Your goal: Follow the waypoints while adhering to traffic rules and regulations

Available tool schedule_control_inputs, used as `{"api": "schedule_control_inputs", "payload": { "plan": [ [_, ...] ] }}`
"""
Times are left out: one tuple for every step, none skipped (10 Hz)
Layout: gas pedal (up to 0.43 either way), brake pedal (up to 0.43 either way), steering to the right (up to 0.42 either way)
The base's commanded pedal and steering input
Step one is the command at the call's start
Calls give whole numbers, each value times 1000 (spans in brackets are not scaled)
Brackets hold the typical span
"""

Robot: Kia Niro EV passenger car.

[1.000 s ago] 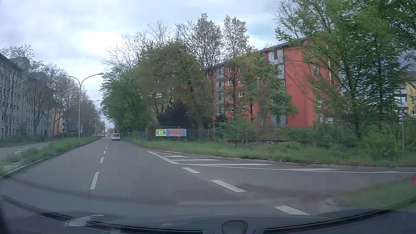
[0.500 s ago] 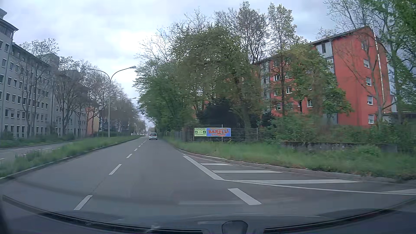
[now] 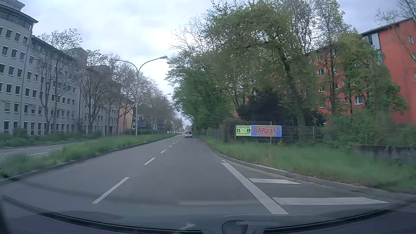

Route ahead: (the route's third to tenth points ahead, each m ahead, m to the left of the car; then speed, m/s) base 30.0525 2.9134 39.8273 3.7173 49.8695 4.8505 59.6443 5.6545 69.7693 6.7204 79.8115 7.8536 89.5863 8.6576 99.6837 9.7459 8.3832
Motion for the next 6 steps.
{"api": "schedule_control_inputs", "payload": {
  "plan": [
    [209,0,-100],
    [209,0,-88],
    [209,0,-75],
    [209,0,-65],
    [209,0,-50],
    [197,0,-36]
  ]
}}
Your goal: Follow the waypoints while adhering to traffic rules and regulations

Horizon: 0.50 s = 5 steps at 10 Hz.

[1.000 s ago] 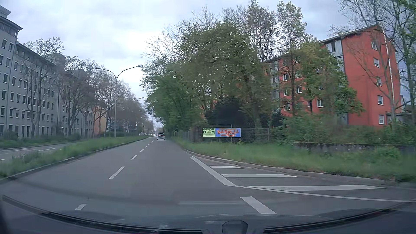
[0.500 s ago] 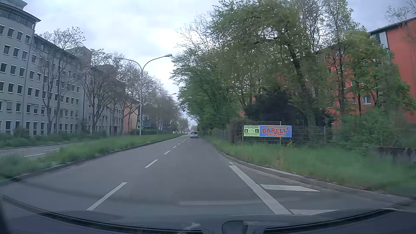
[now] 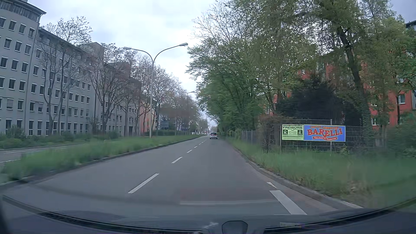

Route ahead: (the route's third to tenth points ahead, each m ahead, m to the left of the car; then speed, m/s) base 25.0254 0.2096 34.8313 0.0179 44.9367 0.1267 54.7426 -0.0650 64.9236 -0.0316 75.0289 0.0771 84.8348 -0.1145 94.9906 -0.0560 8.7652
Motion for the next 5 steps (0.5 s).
{"api": "schedule_control_inputs", "payload": {
  "plan": [
    [189,0,-25],
    [177,0,-12],
    [177,0,-6],
    [177,0,-4],
    [177,0,-3]
  ]
}}
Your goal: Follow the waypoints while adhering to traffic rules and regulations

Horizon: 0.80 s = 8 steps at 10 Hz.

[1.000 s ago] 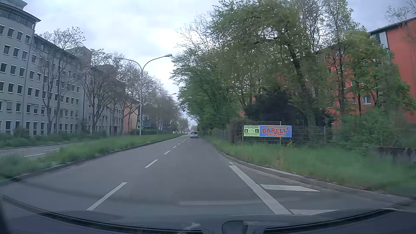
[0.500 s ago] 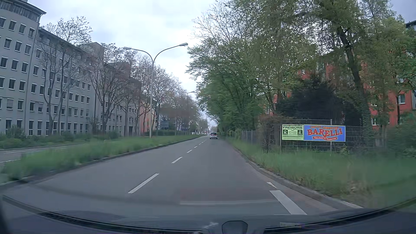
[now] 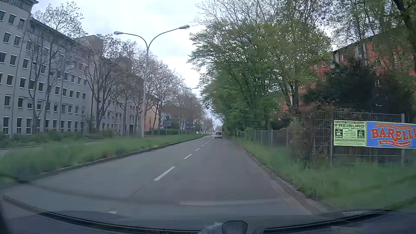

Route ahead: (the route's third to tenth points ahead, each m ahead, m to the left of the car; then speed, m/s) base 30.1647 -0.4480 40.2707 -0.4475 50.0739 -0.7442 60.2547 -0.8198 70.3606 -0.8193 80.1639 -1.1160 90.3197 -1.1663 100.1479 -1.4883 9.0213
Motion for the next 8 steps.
{"api": "schedule_control_inputs", "payload": {
  "plan": [
    [177,0,4],
    [177,0,7],
    [177,0,7],
    [169,0,7],
    [169,0,7],
    [169,0,7],
    [150,0,8],
    [150,0,10]
  ]
}}
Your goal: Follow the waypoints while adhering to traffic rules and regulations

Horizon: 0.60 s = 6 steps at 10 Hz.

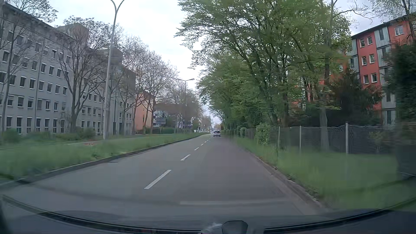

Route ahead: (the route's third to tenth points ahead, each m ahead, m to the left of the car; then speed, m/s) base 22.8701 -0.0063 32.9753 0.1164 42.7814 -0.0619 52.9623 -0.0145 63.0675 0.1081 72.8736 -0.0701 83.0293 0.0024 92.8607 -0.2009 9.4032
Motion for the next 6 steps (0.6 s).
{"api": "schedule_control_inputs", "payload": {
  "plan": [
    [138,0,10],
    [138,0,11],
    [138,0,11],
    [138,0,11],
    [138,0,11],
    [138,0,11]
  ]
}}
